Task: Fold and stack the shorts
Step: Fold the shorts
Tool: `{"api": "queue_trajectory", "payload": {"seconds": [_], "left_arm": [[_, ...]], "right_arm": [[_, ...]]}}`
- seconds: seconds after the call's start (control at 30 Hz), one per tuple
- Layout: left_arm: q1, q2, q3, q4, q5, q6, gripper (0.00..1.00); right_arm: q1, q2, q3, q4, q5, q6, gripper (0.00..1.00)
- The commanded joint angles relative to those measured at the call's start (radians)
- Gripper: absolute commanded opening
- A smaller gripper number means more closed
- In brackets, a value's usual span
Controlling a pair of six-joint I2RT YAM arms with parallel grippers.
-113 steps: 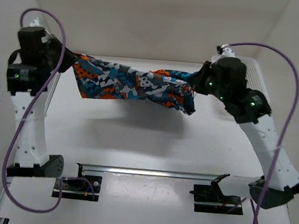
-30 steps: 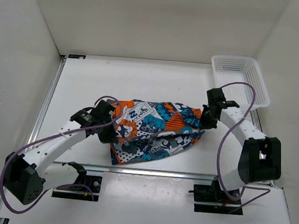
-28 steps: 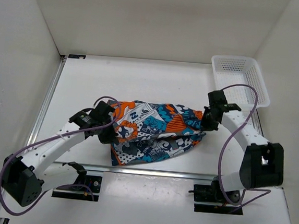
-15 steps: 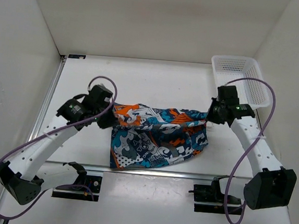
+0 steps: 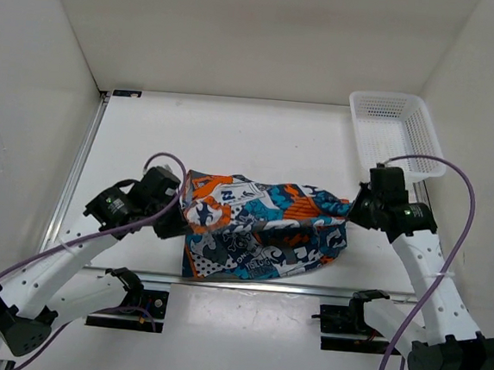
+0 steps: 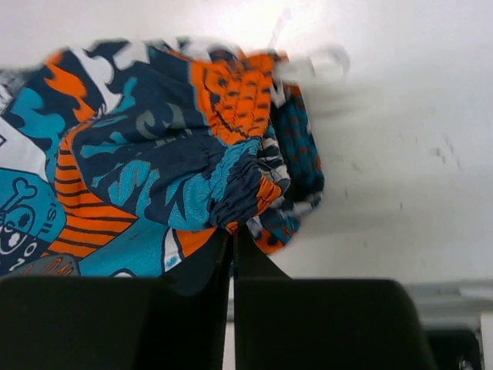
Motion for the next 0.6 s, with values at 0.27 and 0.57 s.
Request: {"api": "queue_trajectory", "payload": {"seconds": [0.27, 0.57], "left_arm": [[-0.047, -0.040, -0.237, -0.034, 0.129, 0.001, 0.99], [0.159, 0.251, -0.195, 0.200, 0.060, 0.148, 0.98]], "right_arm": [[0.011, -0.020, -0.044, -0.111, 0.074, 0.233, 0.86], [0.011, 0.158, -0.019, 0.009, 0.081, 0.191, 0.90]]}}
